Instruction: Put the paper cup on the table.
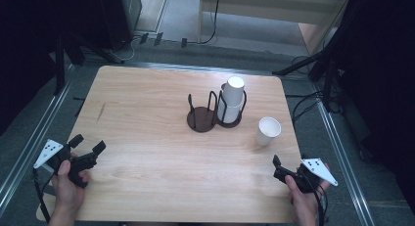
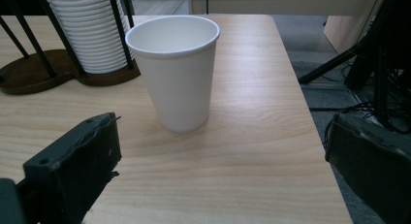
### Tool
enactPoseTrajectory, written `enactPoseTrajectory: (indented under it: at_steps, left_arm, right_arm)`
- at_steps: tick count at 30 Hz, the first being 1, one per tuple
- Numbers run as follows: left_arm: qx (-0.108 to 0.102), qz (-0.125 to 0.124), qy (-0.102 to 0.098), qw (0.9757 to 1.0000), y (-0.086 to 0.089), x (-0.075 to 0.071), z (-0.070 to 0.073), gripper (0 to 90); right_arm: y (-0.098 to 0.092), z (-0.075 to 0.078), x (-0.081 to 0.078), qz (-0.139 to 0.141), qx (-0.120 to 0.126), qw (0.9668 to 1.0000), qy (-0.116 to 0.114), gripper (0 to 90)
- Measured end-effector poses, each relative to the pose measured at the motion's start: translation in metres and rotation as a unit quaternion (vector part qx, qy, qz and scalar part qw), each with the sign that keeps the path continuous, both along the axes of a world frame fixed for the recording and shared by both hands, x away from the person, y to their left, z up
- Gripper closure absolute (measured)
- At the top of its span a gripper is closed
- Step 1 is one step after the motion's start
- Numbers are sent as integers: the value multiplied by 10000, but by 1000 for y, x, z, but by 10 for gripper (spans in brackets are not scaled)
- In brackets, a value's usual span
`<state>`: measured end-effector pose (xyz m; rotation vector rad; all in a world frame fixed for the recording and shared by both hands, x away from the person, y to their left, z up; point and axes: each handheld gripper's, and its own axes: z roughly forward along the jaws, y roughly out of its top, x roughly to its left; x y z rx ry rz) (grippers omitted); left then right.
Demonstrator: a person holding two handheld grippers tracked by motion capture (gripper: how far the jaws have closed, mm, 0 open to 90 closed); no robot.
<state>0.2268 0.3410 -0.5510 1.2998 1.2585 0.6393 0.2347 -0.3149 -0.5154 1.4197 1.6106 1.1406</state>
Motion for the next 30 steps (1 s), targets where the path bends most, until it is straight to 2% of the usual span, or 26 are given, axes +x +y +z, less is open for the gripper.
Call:
enactPoseTrajectory:
  at_steps: [10,14,19,25,30]
  left_arm:
    - [2,-2,2,10000,0,0,0,0]
    - [-57,27,-15,10000,0,-1,0,0]
    - [-22,27,2,10000,0,-1,0,0]
    - [-74,46,-13,10000,1,-1,-1,0]
    - [-64,35,-5,10000,0,-1,-1,0]
  right_arm:
    - [-17,-4,-18,-155,-40,9999,66,0]
    - [-29,-9,-27,-237,-11,9996,175,0]
    - [-42,-14,-40,-319,45,9991,284,0]
    - [-47,-17,-49,-348,70,9988,328,0]
    - [-46,-18,-48,-355,72,9988,319,0]
